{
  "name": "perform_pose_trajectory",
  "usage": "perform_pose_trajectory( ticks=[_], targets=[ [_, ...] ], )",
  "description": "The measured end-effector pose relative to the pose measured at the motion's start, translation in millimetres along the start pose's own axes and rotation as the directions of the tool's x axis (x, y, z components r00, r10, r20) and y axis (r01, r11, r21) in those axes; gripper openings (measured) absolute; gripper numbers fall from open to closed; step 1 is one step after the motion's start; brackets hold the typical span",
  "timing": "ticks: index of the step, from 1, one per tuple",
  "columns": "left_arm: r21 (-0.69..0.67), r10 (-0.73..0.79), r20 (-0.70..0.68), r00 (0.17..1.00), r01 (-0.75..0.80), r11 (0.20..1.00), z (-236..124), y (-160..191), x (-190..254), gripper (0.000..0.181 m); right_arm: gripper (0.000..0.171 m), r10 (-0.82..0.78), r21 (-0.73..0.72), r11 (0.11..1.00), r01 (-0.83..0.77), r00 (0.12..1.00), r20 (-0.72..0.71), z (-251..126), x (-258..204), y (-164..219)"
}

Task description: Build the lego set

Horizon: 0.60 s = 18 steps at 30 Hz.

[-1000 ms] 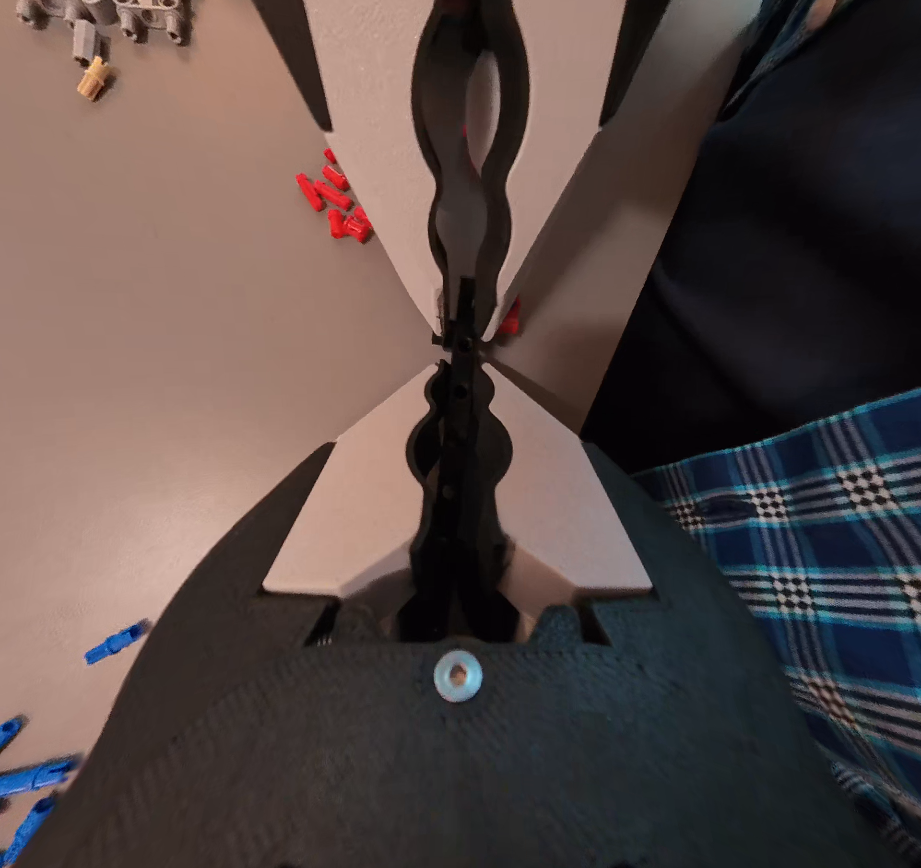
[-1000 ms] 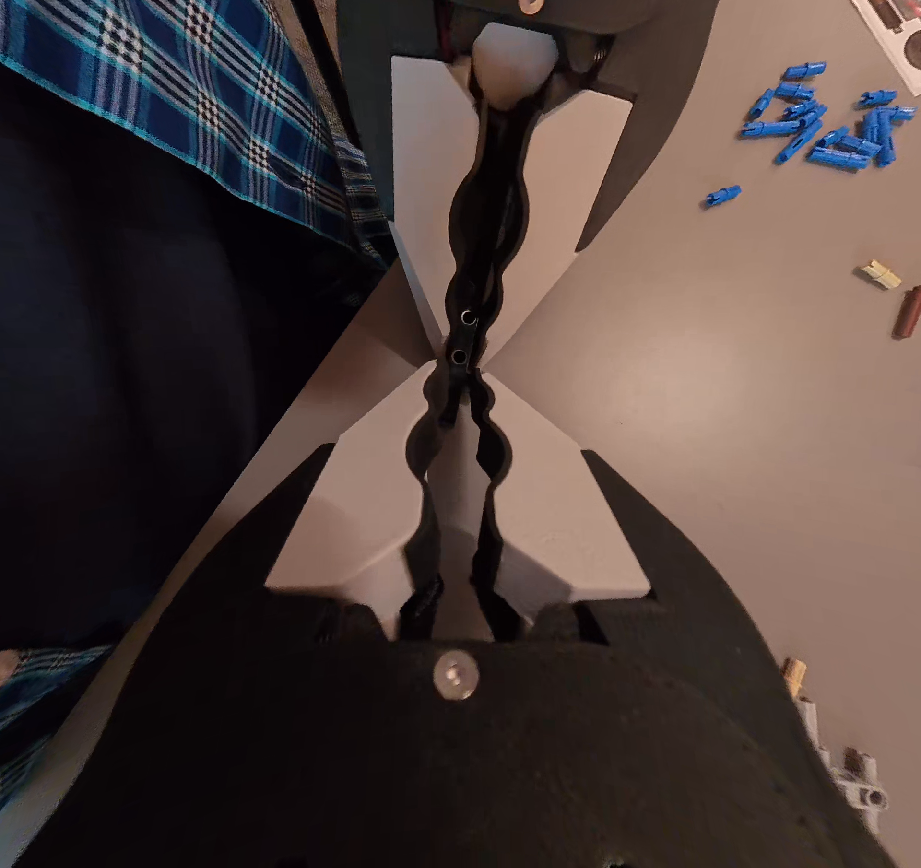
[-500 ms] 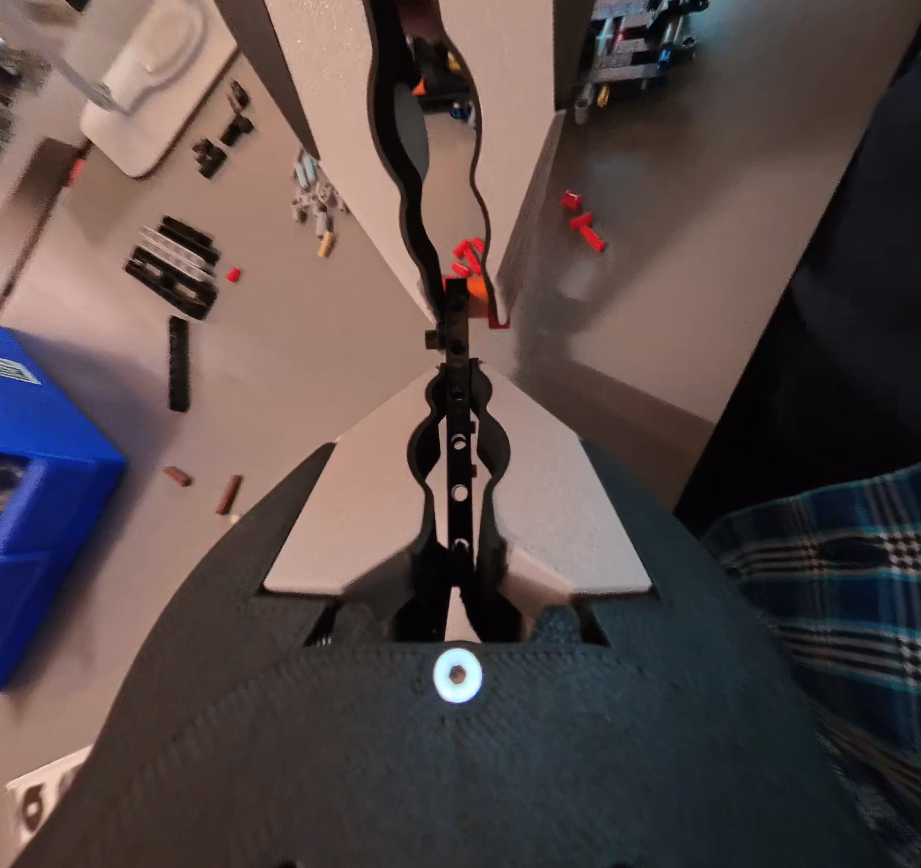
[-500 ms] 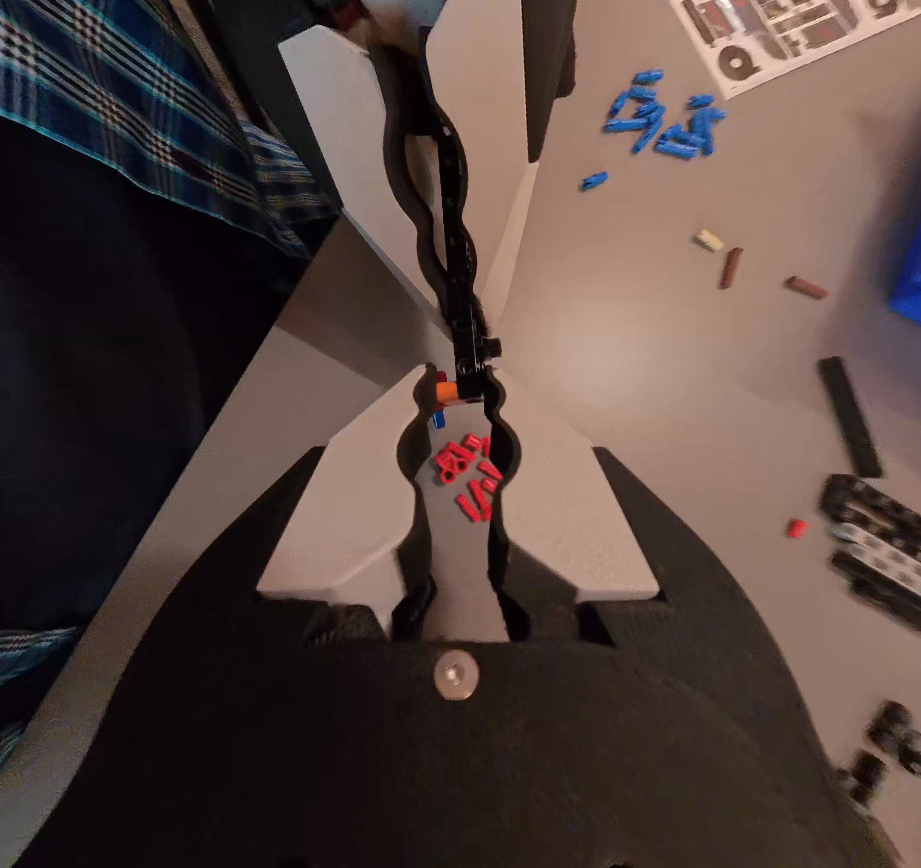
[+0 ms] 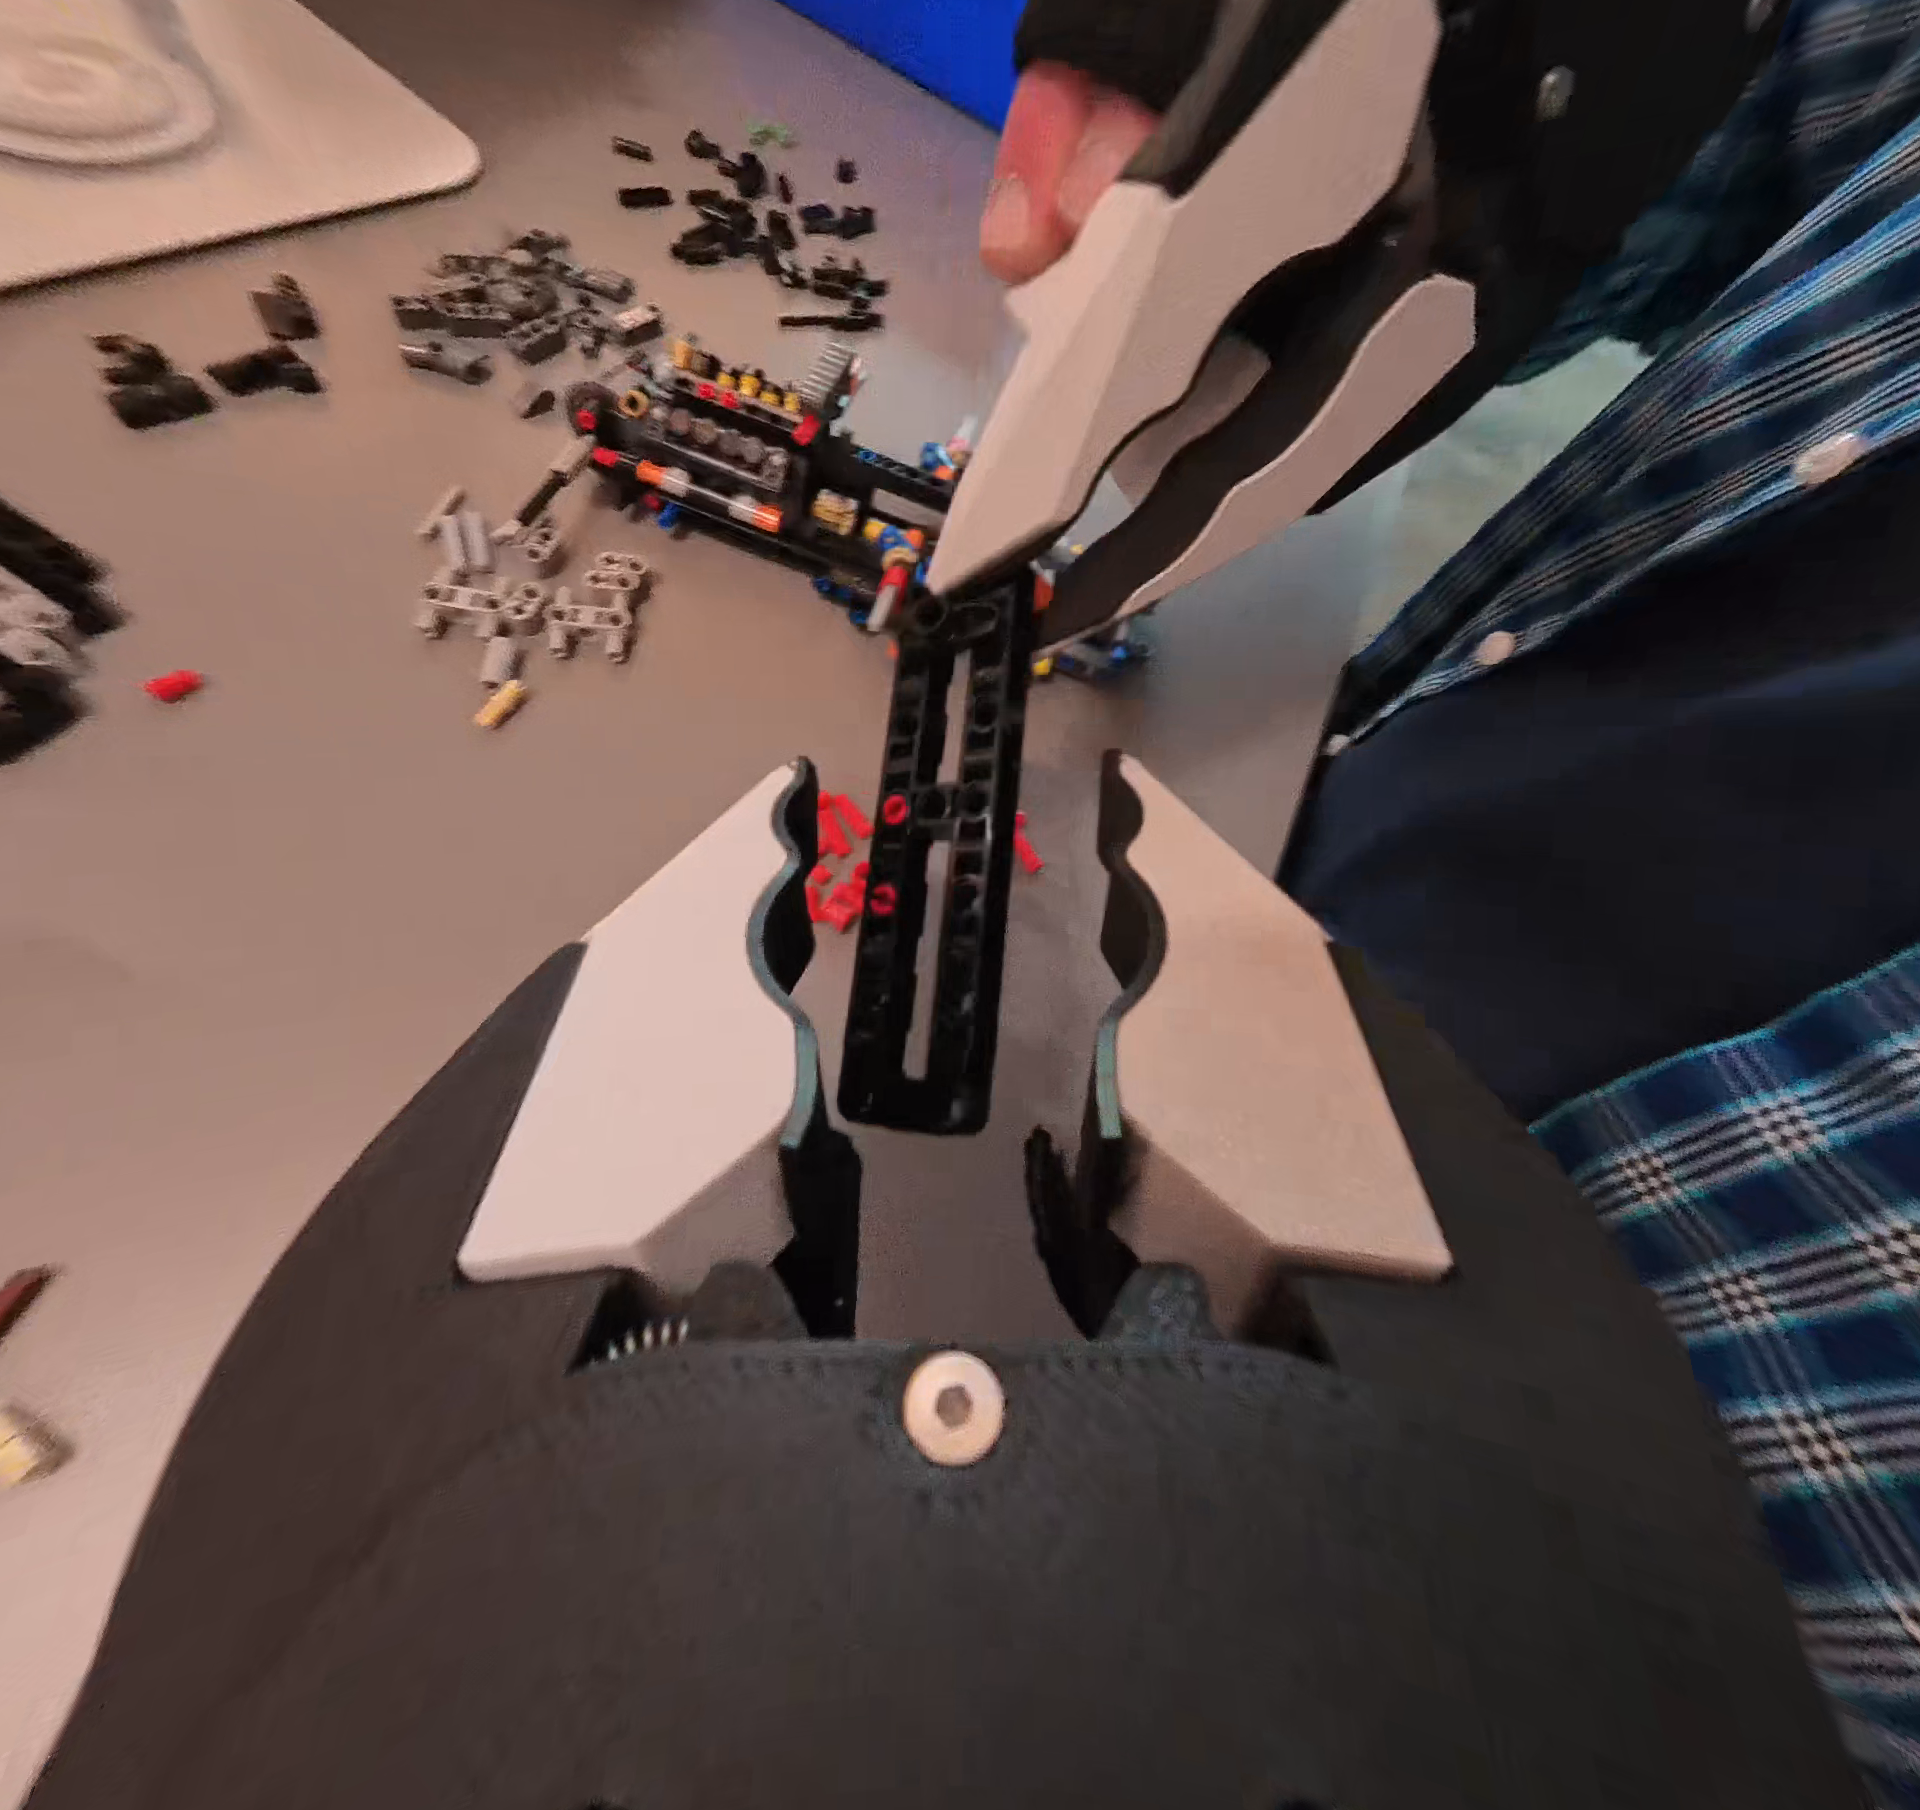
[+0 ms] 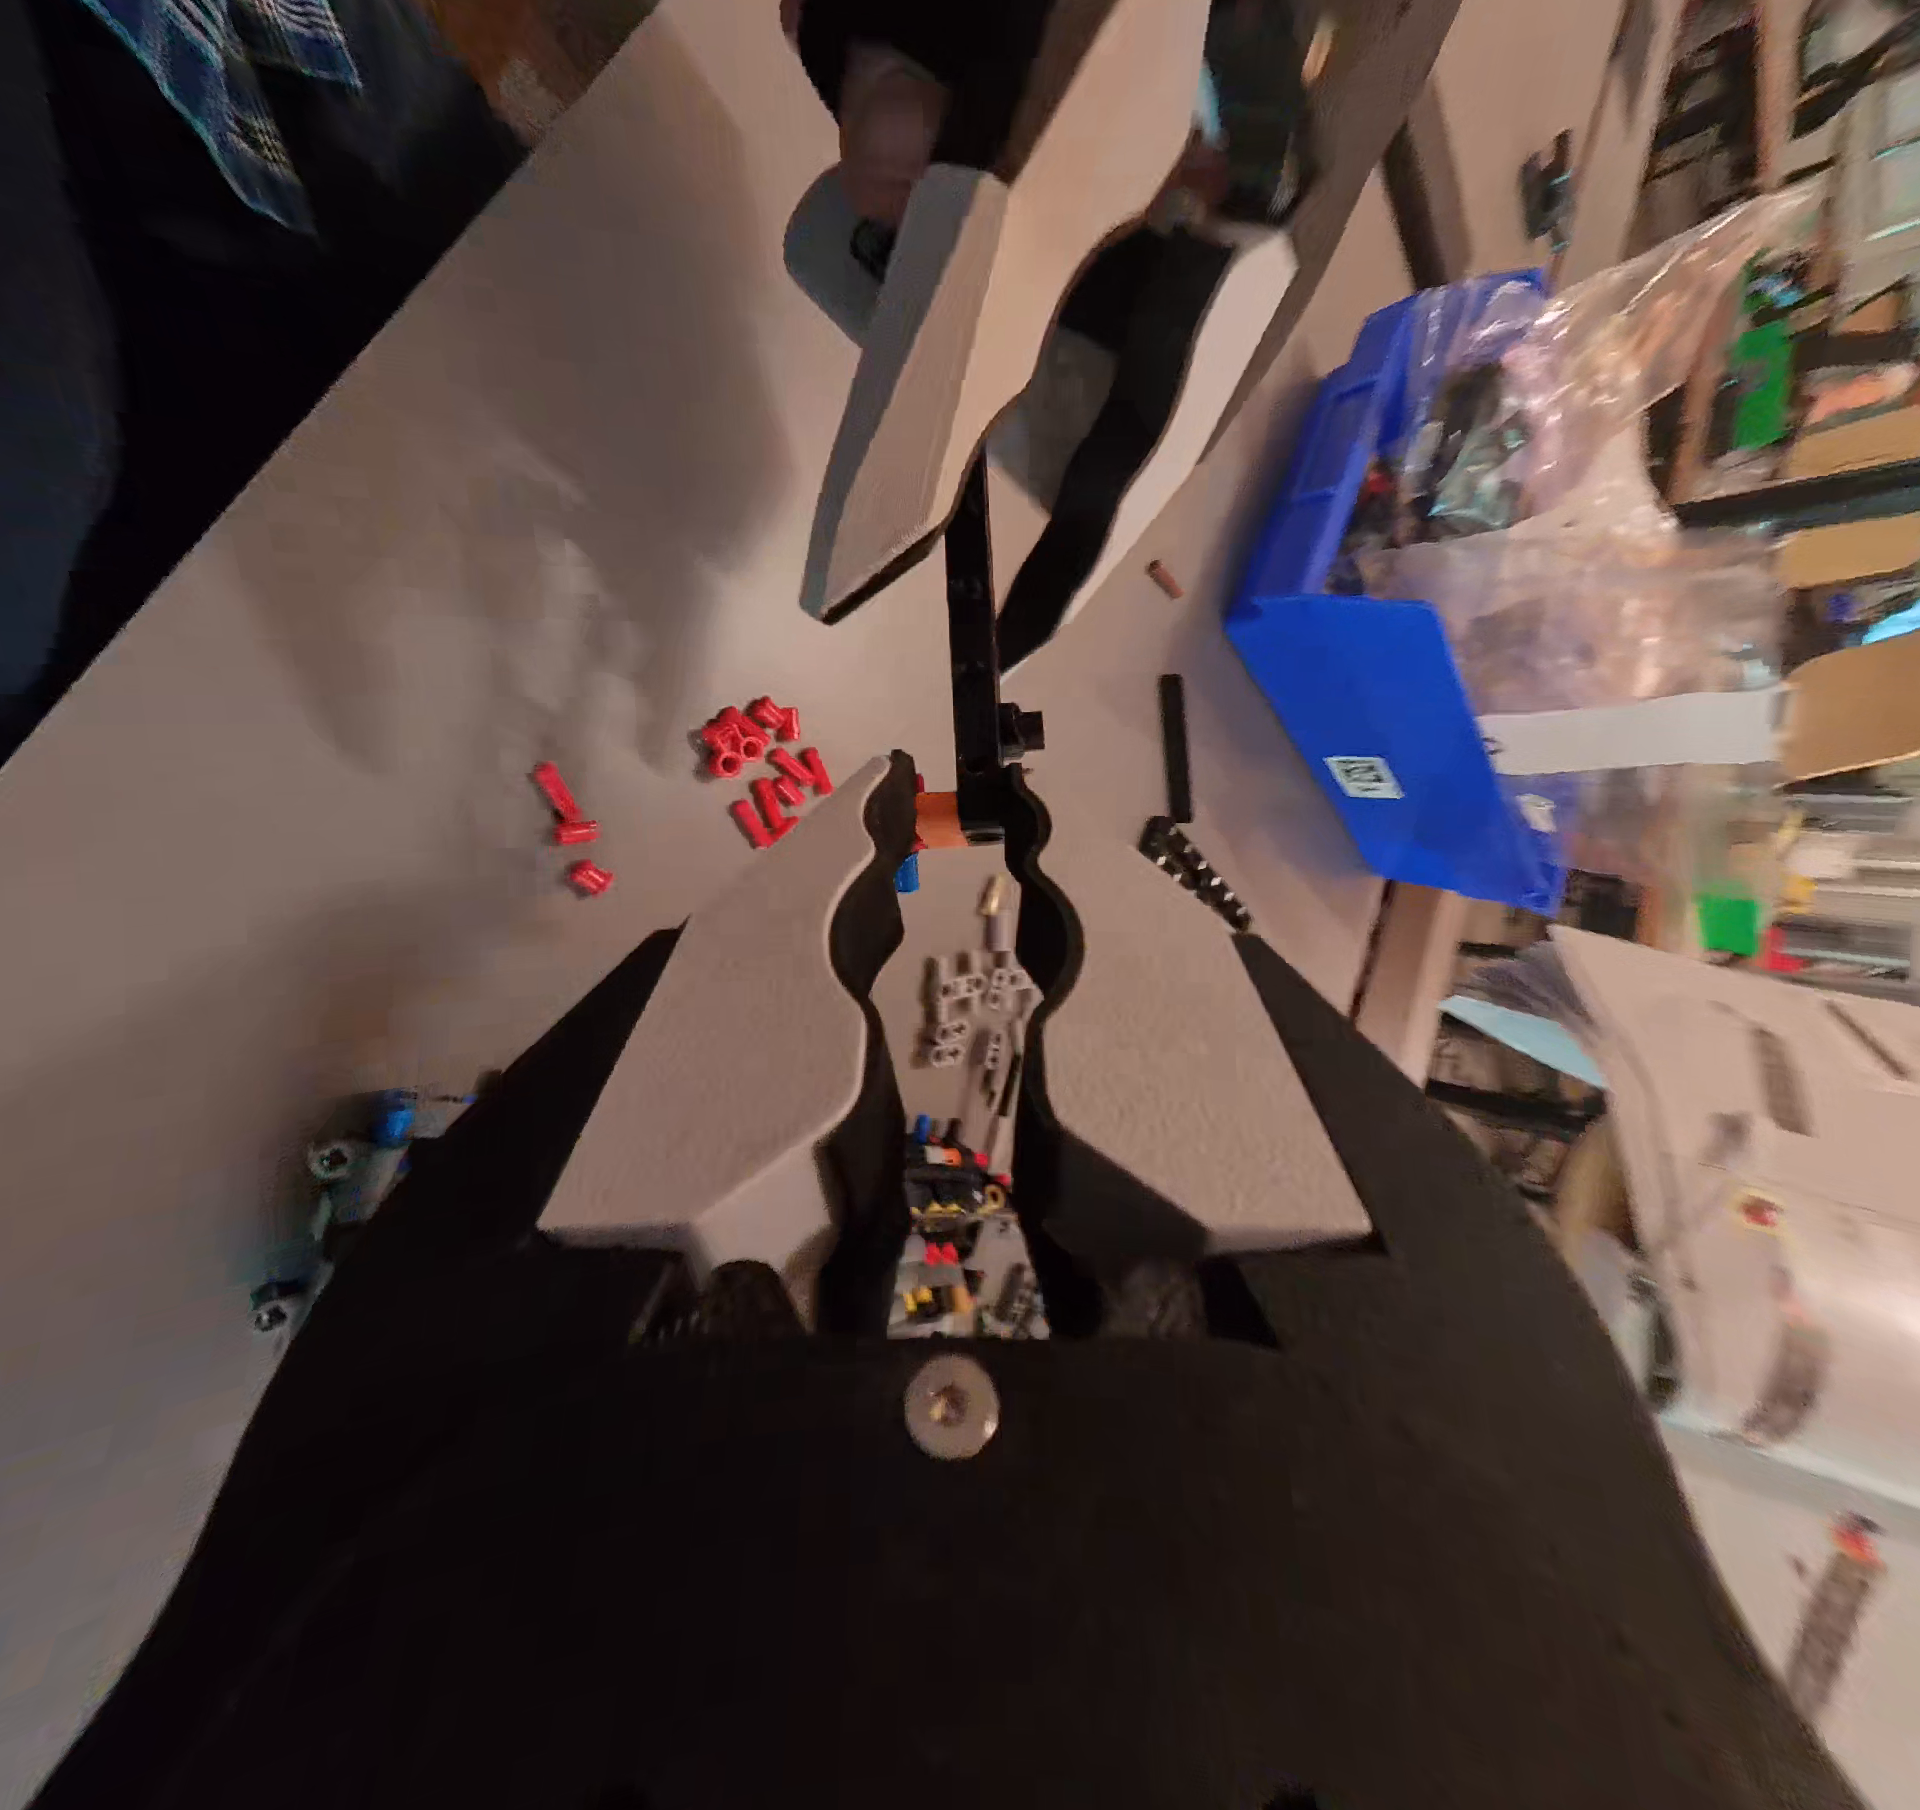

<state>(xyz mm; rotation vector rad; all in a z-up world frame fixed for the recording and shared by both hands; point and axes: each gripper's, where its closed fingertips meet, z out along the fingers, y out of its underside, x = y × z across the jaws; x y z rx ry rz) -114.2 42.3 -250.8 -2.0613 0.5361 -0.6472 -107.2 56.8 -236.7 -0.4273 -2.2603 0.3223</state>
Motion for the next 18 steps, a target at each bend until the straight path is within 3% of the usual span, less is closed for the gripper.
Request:
perform_pose_trajectory(
  ticks=[1, 5, 8, 13, 16, 18],
  targets=[
    [-0.017, -0.026, -0.057, 0.998, 0.025, 1.0, 3.4, 0.0, 5.5, 0.054, 0.014, -0.015, 0.01, 1.0, 0.015, 1.0, -0.022, -6.4, 1.9, -1.3],
    [-0.04, -0.089, -0.213, 0.973, 0.083, 0.996, 20.7, -6.0, 23.9, 0.029, 0.014, -0.063, 0.002, 0.998, 0.064, 0.996, -0.069, -25.6, 5.5, 5.8],
    [0.023, -0.102, -0.247, 0.964, 0.111, 0.994, 29.1, -23.0, 26.2, 0.027, 0.014, -0.072, -0.008, 0.997, 0.071, 0.992, -0.104, -37.5, 8.8, 15.7],
    [0.031, -0.049, -0.188, 0.981, 0.056, 0.998, 48.8, -39.4, 21.0, 0.027, 0.017, -0.013, -0.023, 1.0, 0.009, 0.99, -0.143, -51.7, 11.9, 37.5],
    [0.032, 0.013, -0.12, 0.993, -0.009, 0.999, 60.6, -49.6, 14.4, 0.026, 0.036, 0.089, -0.044, 0.994, -0.097, 0.985, -0.15, -60.5, 14.7, 54.1],
    [0.018, 0.075, -0.056, 0.996, -0.074, 0.997, 67.1, -55.6, 8.7, 0.027, 0.039, 0.175, -0.023, 0.983, -0.181, 0.972, -0.157, -70.9, 17.8, 63.0]
  ],
)
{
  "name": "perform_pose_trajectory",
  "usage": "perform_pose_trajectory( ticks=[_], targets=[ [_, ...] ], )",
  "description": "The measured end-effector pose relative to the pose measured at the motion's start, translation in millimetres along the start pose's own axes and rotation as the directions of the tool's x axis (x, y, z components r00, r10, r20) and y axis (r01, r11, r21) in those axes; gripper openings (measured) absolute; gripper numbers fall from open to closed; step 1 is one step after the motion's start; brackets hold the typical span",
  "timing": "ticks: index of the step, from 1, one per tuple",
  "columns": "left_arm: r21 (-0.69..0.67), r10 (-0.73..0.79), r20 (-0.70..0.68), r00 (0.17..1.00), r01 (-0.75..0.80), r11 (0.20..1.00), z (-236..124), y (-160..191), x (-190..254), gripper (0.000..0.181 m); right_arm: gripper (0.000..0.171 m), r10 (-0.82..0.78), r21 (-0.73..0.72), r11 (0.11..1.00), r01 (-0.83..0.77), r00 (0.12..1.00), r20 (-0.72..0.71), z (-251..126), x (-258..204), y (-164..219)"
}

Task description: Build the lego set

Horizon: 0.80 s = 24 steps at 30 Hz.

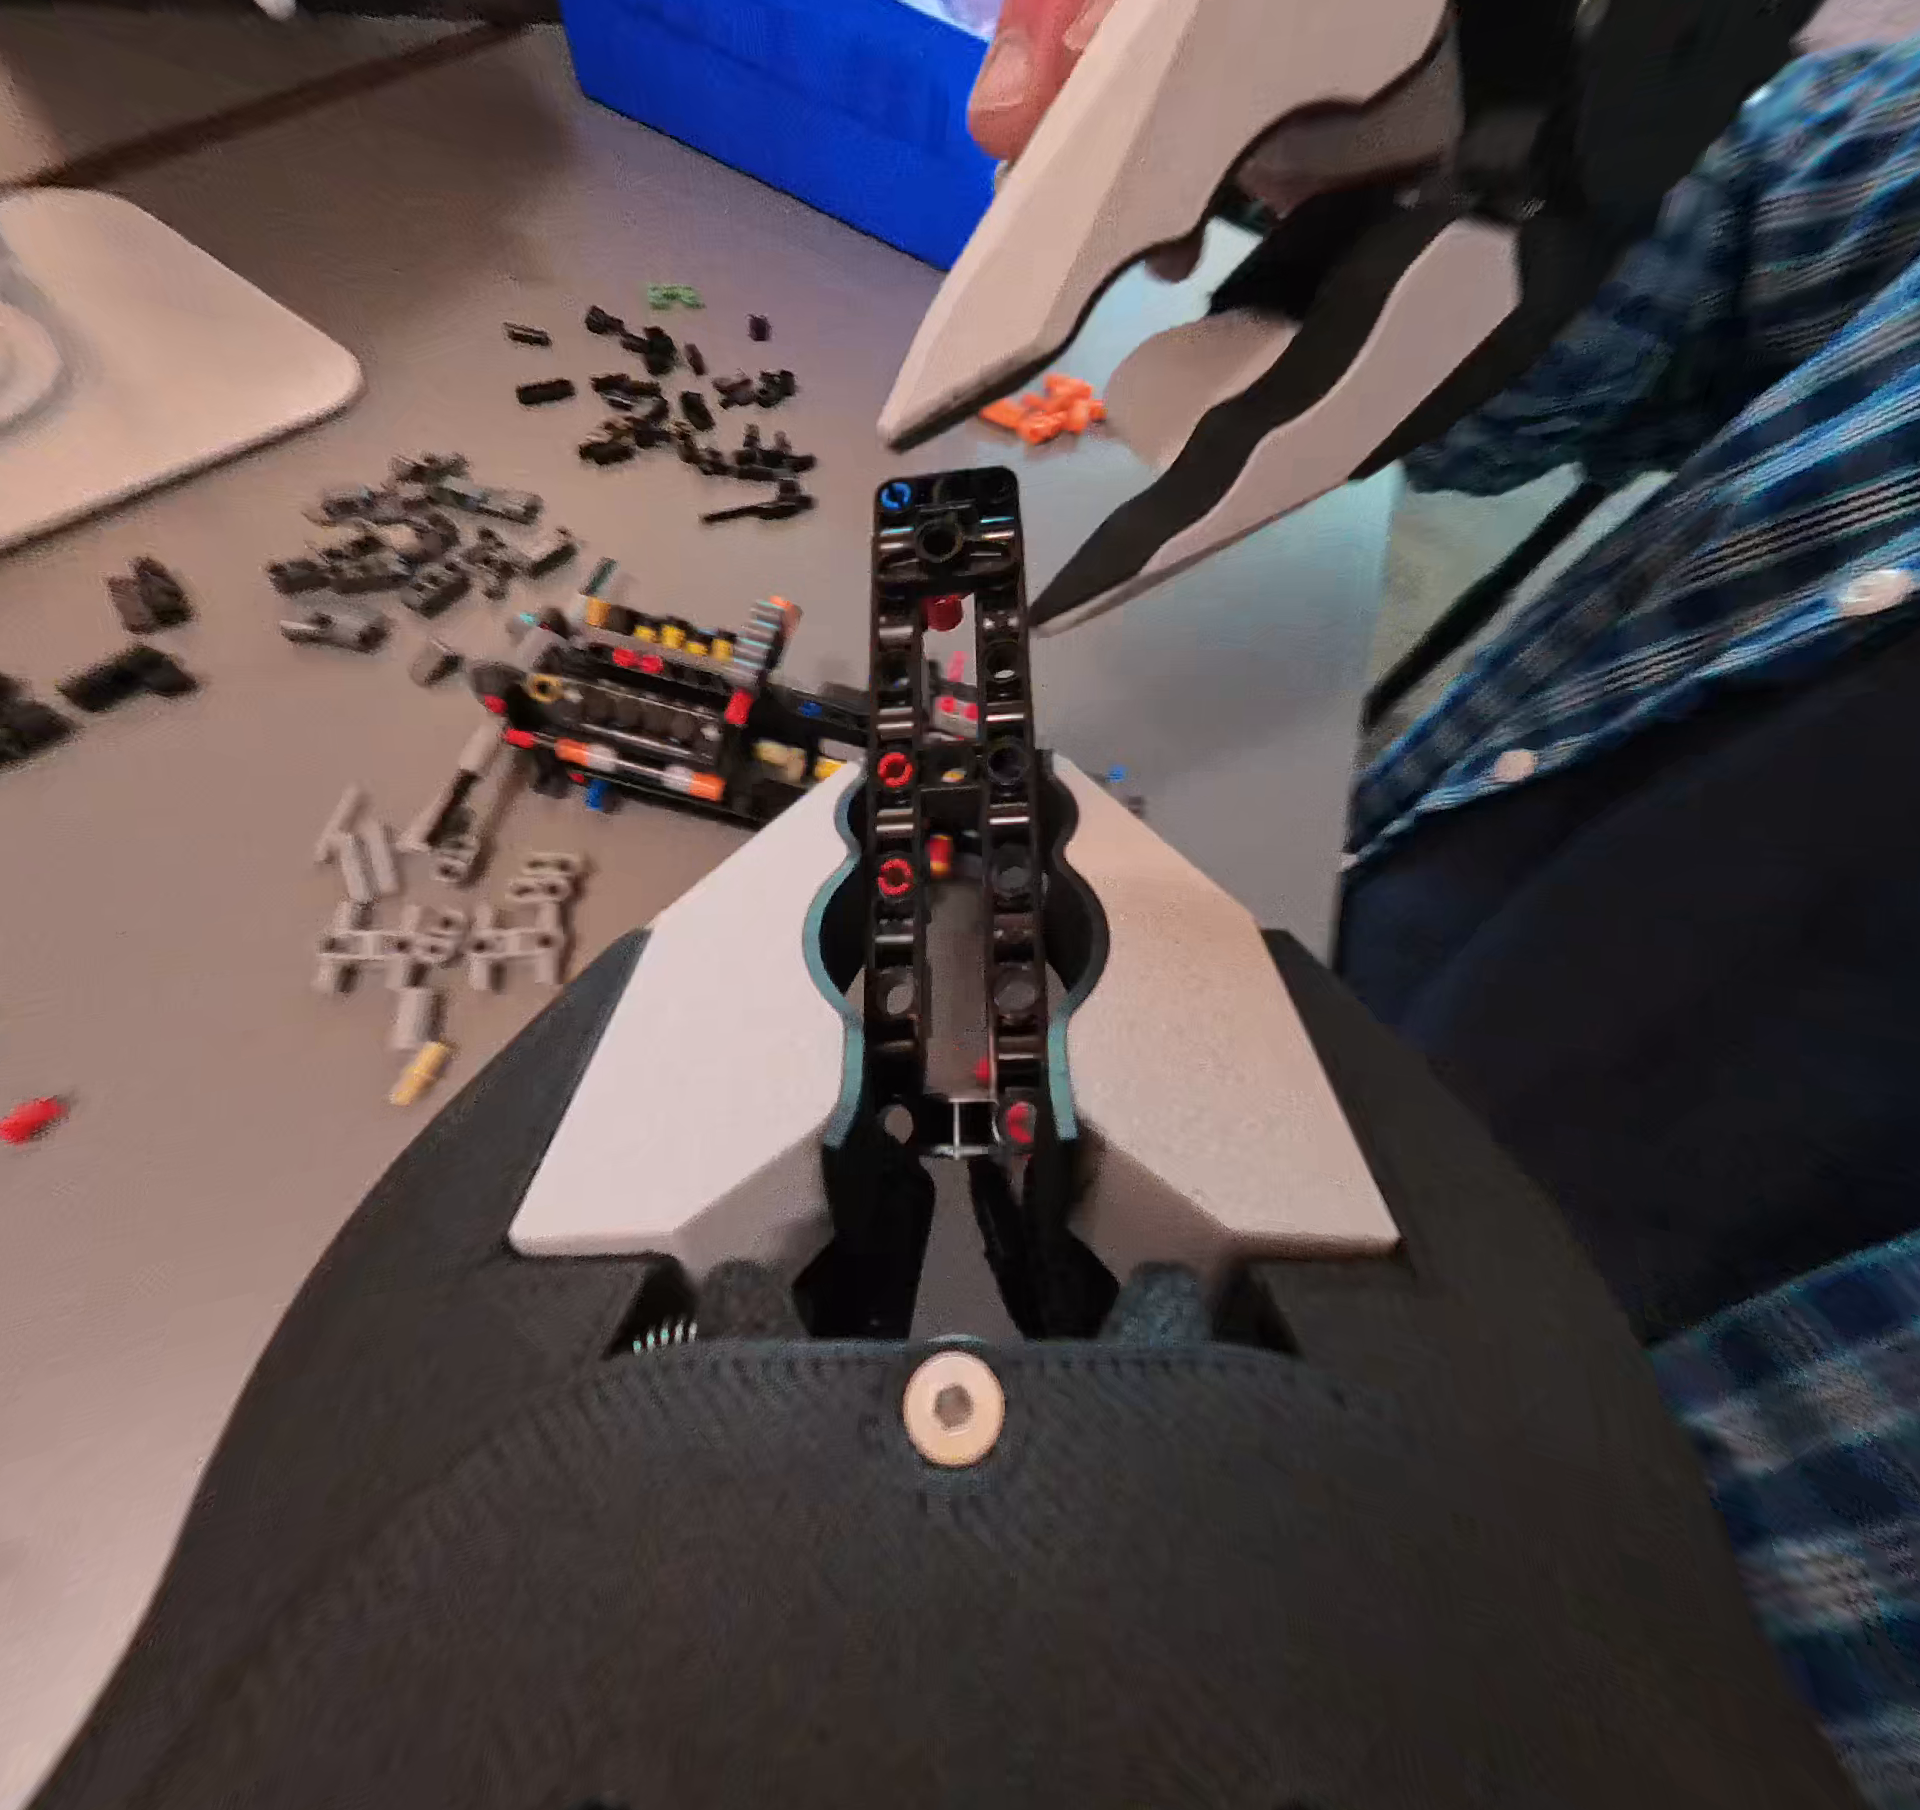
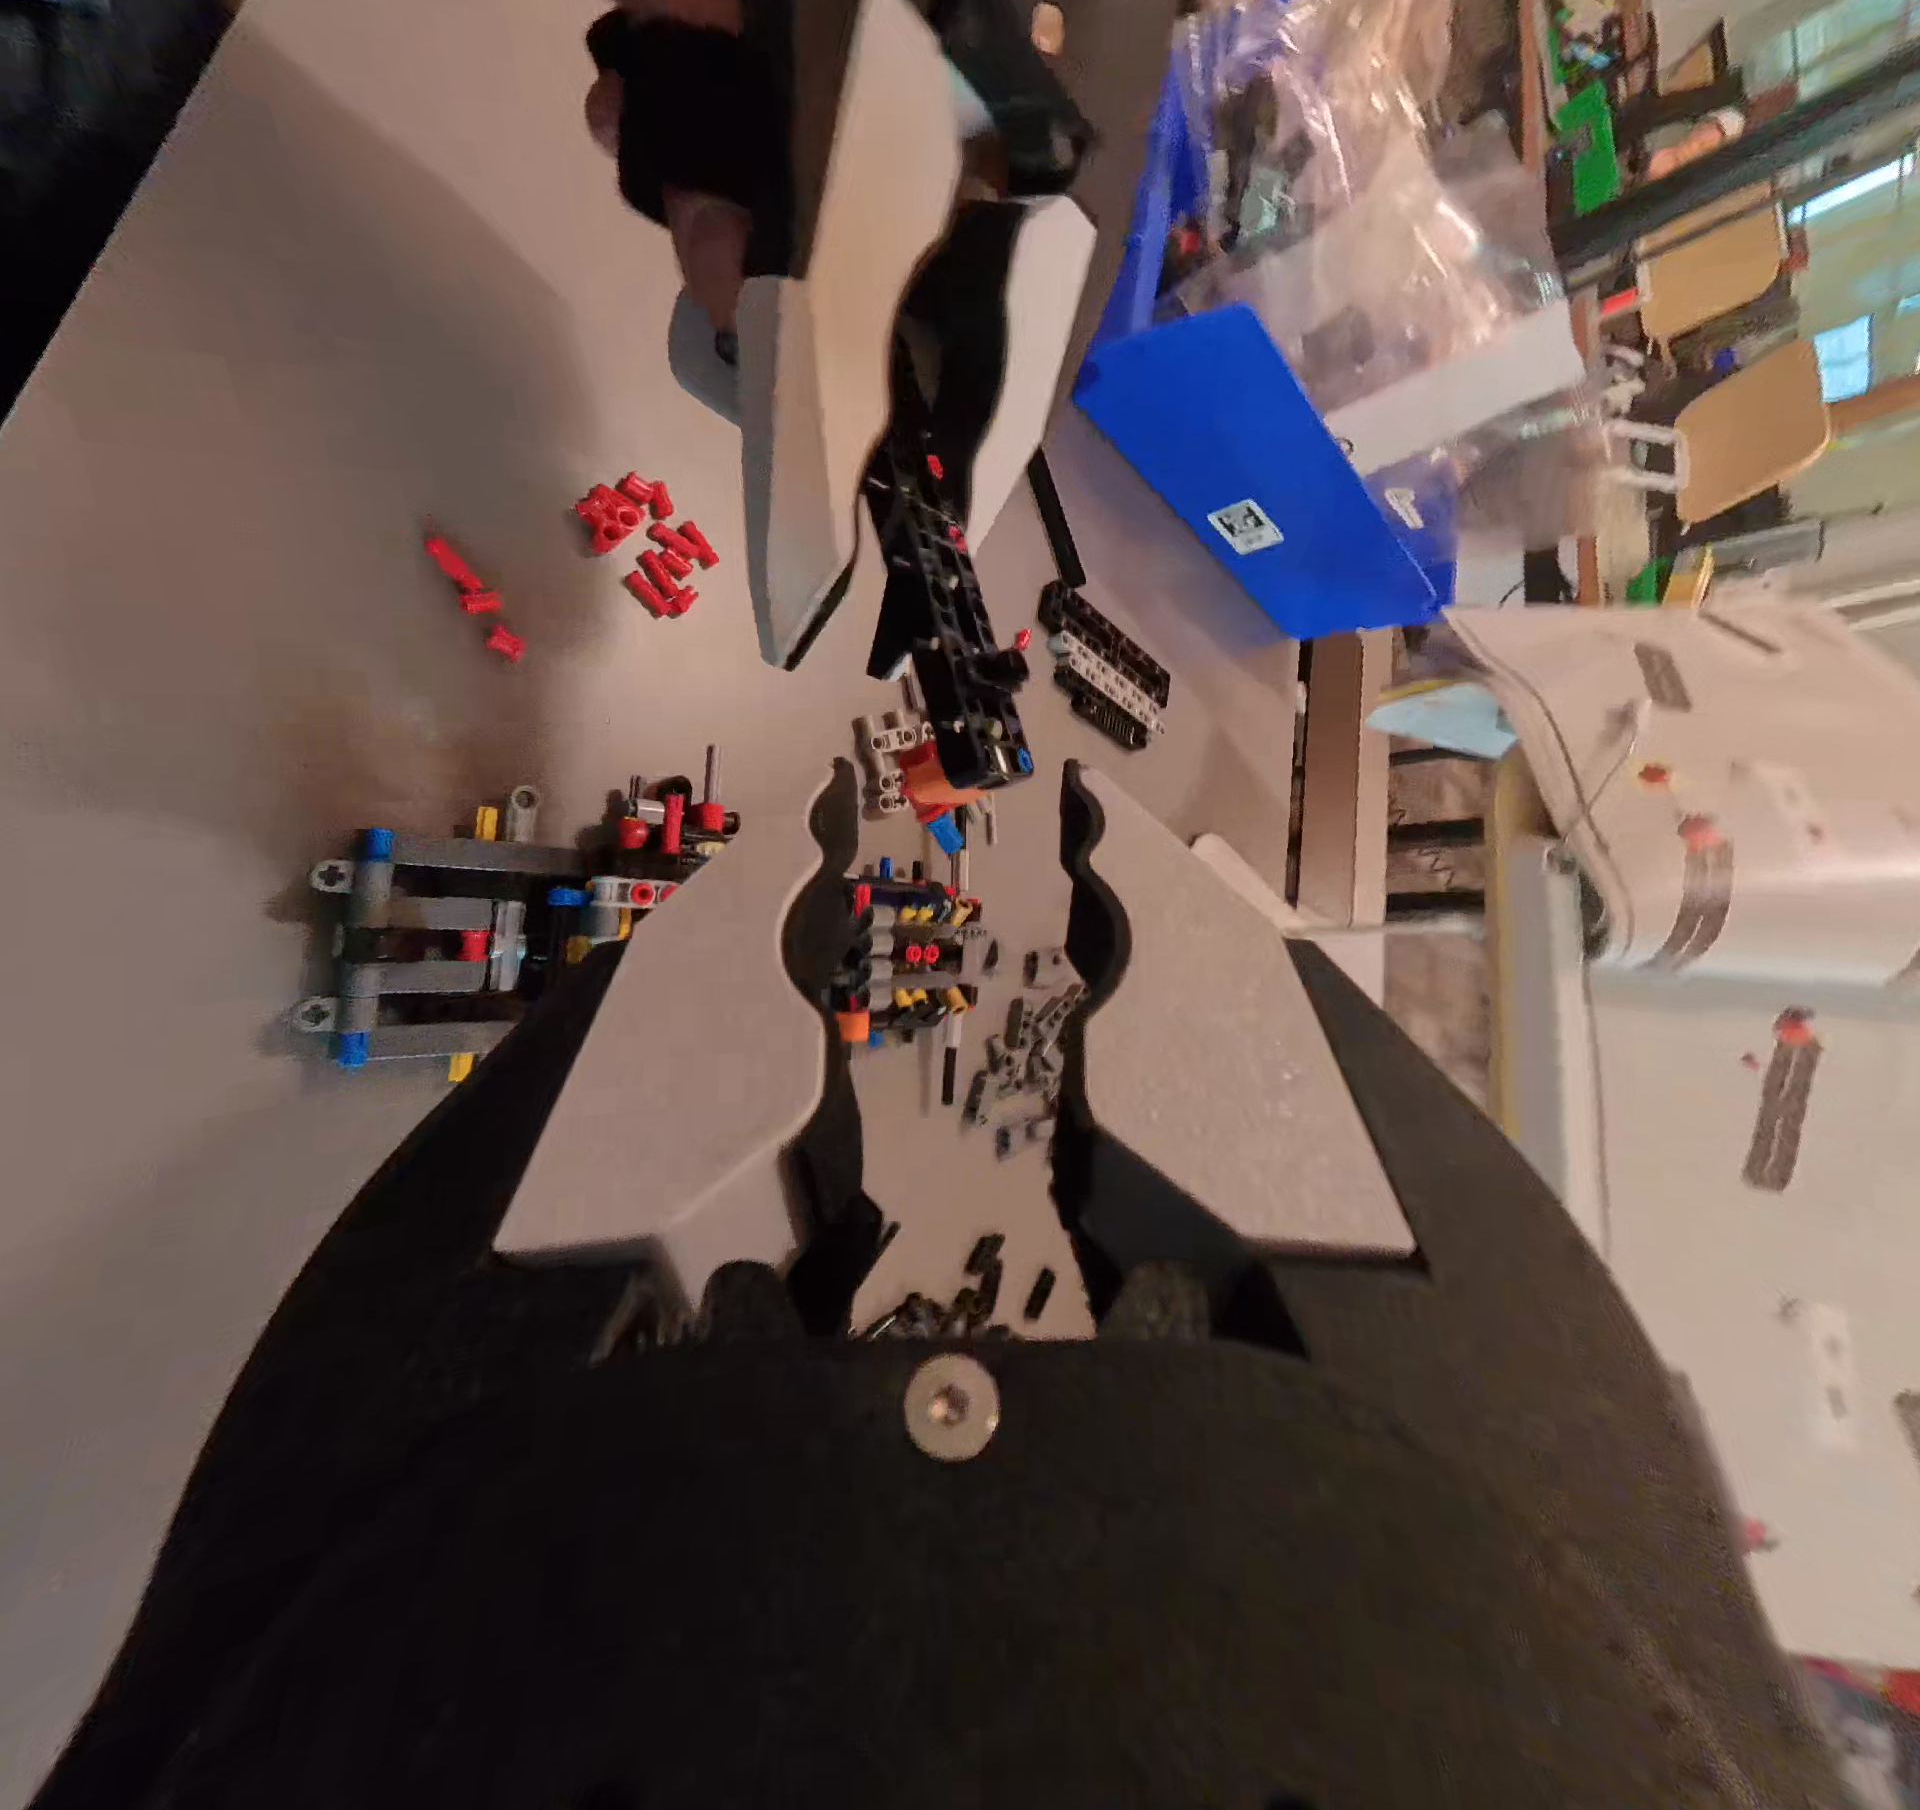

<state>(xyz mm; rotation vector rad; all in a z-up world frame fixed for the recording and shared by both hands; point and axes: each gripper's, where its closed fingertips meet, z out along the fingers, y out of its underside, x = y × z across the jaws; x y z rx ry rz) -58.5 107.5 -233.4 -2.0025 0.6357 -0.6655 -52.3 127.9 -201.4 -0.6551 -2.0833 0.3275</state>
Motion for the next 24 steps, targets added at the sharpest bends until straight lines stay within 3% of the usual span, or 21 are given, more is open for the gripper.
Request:
perform_pose_trajectory(
  ticks=[6, 10, 15, 17, 24],
  targets=[
    [-0.112, 0.301, 0.179, 0.937, -0.285, 0.952, 16.5, -17.7, -13.3, 0.027, 0.057, 0.336, 0.047, 0.94, -0.337, 0.941, 0.026, -25.1, 17.3, 30.6],
    [-0.249, 0.546, 0.287, 0.787, -0.489, 0.836, 21.4, -33.3, -22.1, 0.027, 0.059, 0.444, 0.099, 0.889, -0.448, 0.894, 0.058, -33.4, 20.1, 42.1],
    [-0.337, 0.709, 0.294, 0.641, -0.624, 0.705, 28.9, -44.8, -17.2, 0.027, 0.059, 0.372, 0.085, 0.924, -0.373, 0.928, 0.029, -30.9, 15.4, 39.9],
    [-0.353, 0.741, 0.297, 0.602, -0.652, 0.671, 31.3, -48.3, -15.0, 0.027, 0.052, 0.326, 0.072, 0.943, -0.326, 0.945, 0.008, -28.8, 14.8, 38.4],
    [-0.373, 0.775, 0.301, 0.556, -0.679, 0.633, 31.9, -55.0, -13.0, 0.027, 0.027, 0.156, 0.057, 0.986, -0.154, 0.987, -0.029, -30.7, 12.2, 33.9]
  ],
)
